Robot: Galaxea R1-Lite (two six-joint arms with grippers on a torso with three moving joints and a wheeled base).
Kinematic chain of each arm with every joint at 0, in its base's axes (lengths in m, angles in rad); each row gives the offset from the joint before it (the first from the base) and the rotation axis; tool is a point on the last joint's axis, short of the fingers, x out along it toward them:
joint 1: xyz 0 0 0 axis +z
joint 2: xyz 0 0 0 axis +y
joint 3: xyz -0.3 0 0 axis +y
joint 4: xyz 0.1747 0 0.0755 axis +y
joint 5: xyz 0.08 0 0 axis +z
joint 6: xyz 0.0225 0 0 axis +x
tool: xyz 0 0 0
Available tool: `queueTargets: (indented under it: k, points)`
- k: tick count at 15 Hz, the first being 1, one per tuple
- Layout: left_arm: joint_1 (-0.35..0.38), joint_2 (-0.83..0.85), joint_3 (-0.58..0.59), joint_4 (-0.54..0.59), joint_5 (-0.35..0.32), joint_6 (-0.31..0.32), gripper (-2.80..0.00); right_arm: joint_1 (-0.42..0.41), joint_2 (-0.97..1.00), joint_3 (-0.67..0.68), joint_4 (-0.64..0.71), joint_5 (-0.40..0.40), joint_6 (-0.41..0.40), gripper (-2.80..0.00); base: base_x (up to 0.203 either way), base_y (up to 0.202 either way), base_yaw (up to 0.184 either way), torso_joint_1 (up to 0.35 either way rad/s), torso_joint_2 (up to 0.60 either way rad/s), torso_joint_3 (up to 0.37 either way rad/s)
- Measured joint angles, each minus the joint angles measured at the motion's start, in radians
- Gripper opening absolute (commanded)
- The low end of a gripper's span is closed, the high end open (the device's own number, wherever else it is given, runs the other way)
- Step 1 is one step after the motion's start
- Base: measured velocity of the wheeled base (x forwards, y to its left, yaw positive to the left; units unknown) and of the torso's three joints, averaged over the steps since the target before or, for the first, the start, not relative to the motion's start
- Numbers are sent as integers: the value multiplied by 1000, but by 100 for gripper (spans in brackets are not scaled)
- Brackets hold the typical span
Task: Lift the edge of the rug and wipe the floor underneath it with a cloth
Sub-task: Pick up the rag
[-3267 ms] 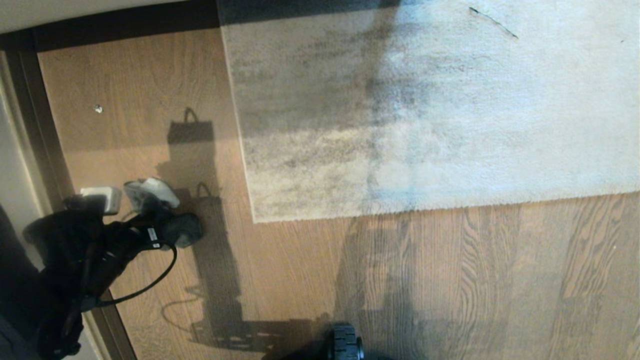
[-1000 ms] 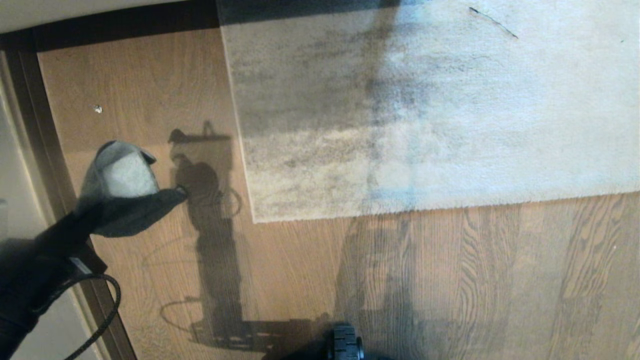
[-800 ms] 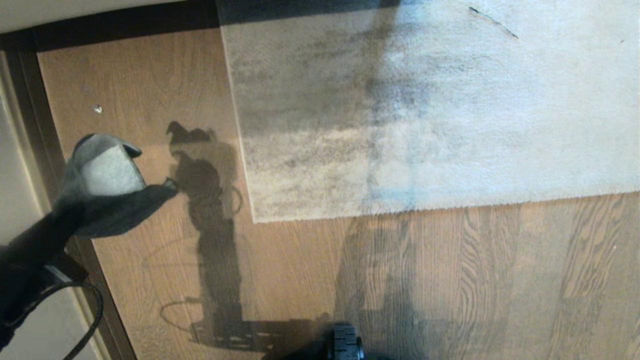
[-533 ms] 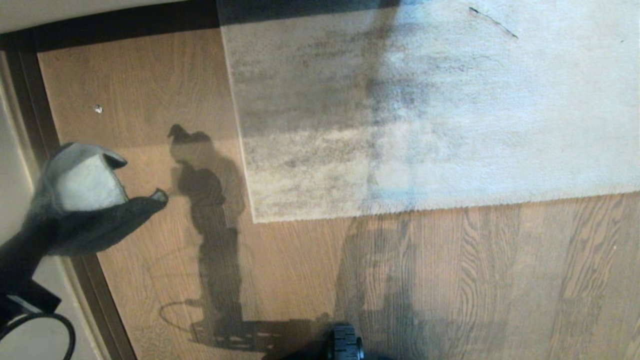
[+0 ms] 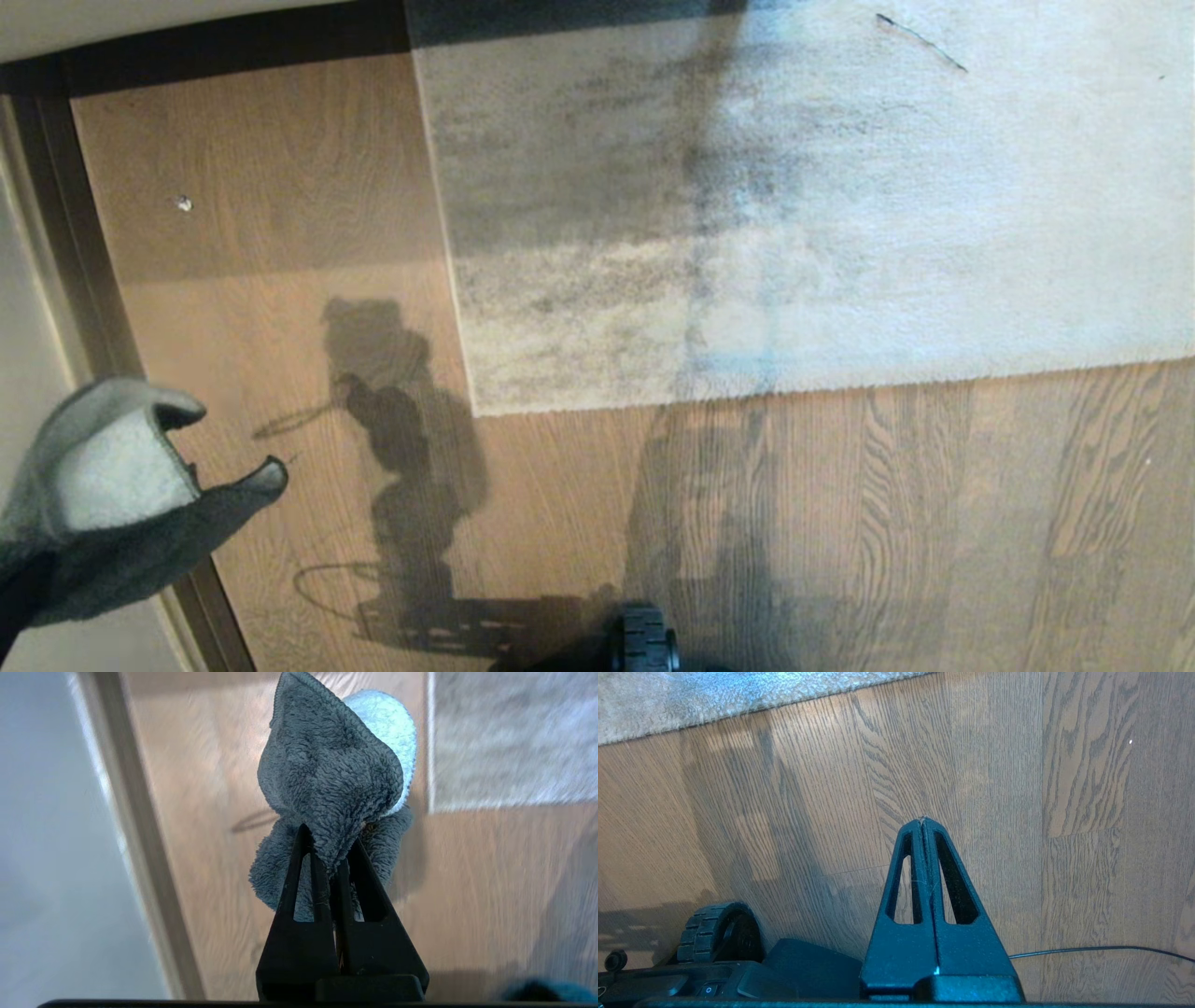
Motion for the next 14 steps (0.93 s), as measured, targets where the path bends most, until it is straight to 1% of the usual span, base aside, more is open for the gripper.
queueTargets:
  k: [2,4,5,10,12,13,14]
  points:
    - [13,-104,0,128,0,2,-280,0,0,0,0,0,0,-280,0,0,0,0,0,0]
    - [16,-176,0,234,-1,24,-280,0,0,0,0,0,0,-280,0,0,0,0,0,0]
    - [16,-196,0,265,-2,39,-280,0,0,0,0,0,0,-280,0,0,0,0,0,0]
    - [10,-232,-1,363,-4,54,-280,0,0,0,0,0,0,-280,0,0,0,0,0,0]
    - [-43,-250,-1,415,3,60,-280,0,0,0,0,0,0,-280,0,0,0,0,0,0]
    - [-69,-271,-1,461,4,60,-280,0,0,0,0,0,0,-280,0,0,0,0,0,0]
    - [-77,-296,-1,505,4,59,-280,0,0,0,0,0,0,-280,0,0,0,0,0,0]
